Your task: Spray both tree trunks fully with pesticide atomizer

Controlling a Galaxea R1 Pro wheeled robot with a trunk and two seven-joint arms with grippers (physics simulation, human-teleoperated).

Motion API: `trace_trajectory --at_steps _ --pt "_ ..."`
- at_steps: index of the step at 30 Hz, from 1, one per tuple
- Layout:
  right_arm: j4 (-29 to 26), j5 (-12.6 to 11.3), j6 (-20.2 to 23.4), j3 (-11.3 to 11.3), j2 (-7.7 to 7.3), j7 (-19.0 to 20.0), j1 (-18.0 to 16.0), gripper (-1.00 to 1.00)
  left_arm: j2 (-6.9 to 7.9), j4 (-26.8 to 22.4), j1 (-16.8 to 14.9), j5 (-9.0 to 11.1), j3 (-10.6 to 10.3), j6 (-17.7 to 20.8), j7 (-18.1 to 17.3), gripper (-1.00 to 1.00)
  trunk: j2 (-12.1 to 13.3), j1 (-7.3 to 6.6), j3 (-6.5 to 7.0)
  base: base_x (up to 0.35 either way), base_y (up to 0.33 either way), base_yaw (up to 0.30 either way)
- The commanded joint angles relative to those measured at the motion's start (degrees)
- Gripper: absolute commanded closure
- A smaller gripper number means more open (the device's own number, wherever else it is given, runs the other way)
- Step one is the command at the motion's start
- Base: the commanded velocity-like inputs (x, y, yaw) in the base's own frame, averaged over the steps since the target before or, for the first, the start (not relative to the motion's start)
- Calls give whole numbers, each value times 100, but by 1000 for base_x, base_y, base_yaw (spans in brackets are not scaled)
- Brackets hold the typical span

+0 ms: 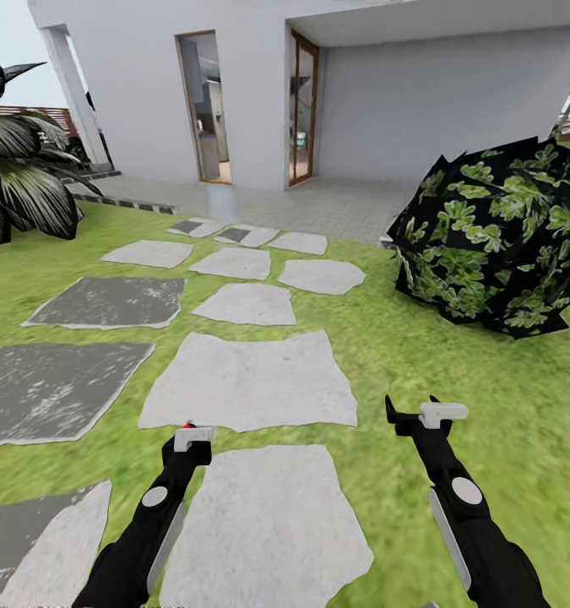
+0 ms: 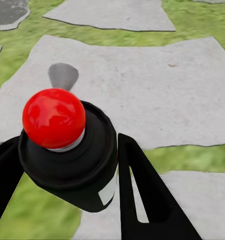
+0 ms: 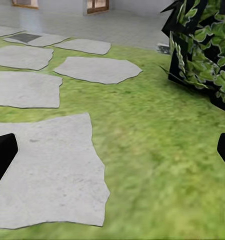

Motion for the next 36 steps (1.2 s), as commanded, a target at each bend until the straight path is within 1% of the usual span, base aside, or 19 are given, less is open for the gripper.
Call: trace_trajectory --at_steps 1,36 --pt "3 0 0 0 0 -1 0 -100 0 1 0 -1 0 0 0 100 0 0 7 0 0 193" --pt "7 0 -4 0 0 3 0 -100 0 3 0 1 0 -9 0 100 0 0 251 0 0 193"
